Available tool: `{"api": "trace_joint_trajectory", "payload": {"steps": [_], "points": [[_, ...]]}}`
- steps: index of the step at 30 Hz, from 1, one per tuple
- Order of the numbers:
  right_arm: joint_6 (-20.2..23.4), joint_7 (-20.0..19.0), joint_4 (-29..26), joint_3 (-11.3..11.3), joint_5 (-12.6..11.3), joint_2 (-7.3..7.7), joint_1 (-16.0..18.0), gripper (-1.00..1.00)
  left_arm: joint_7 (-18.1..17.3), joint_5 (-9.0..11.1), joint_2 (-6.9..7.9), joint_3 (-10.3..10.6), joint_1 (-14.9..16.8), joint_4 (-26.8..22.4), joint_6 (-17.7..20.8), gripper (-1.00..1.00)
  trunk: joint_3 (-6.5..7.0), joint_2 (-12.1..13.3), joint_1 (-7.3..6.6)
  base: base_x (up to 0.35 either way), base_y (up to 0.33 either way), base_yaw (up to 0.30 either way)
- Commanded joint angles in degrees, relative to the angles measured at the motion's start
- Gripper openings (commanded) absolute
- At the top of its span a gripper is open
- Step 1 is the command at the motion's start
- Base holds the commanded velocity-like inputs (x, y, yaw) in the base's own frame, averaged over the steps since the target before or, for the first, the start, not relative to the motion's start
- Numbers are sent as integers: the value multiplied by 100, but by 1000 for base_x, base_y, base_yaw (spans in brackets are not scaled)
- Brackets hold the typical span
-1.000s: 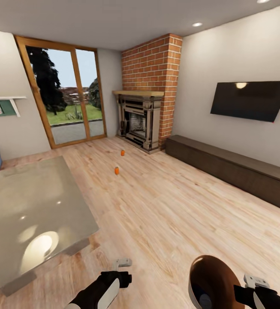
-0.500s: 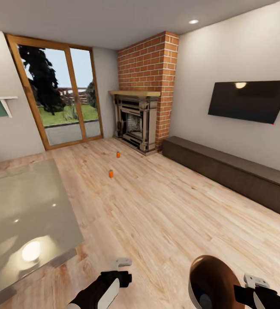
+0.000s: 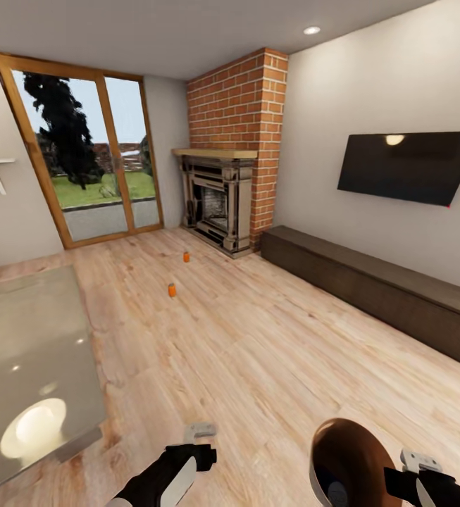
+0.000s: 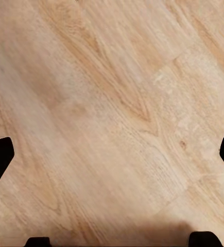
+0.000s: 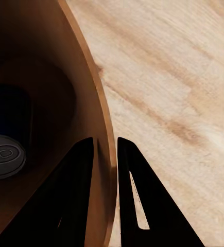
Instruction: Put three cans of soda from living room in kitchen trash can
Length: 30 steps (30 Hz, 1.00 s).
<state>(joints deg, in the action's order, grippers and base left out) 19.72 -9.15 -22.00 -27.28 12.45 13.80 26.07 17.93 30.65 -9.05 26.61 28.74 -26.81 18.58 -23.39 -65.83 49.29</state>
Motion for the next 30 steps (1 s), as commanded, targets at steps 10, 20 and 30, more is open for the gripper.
{"api": "trace_joint_trajectory", "payload": {"steps": [10, 20, 30], "points": [[6, -39, -6, -14, -58, -8, 3, -100, 0, -6, 0, 2, 1, 0, -23, 100, 1, 0, 0, 265, -253, 0], [6, -29, -6, -11, -58, -9, 3, -100, -2, -1, 0, 2, 2, 0, -63, 100, 1, 0, 0, 291, -199, 0], [9, 1, -14, -7, -55, -9, 3, -100, -9, -8, 0, 2, 0, 7, -117, 100, -9, 0, 0, 336, -28, 44]]}}
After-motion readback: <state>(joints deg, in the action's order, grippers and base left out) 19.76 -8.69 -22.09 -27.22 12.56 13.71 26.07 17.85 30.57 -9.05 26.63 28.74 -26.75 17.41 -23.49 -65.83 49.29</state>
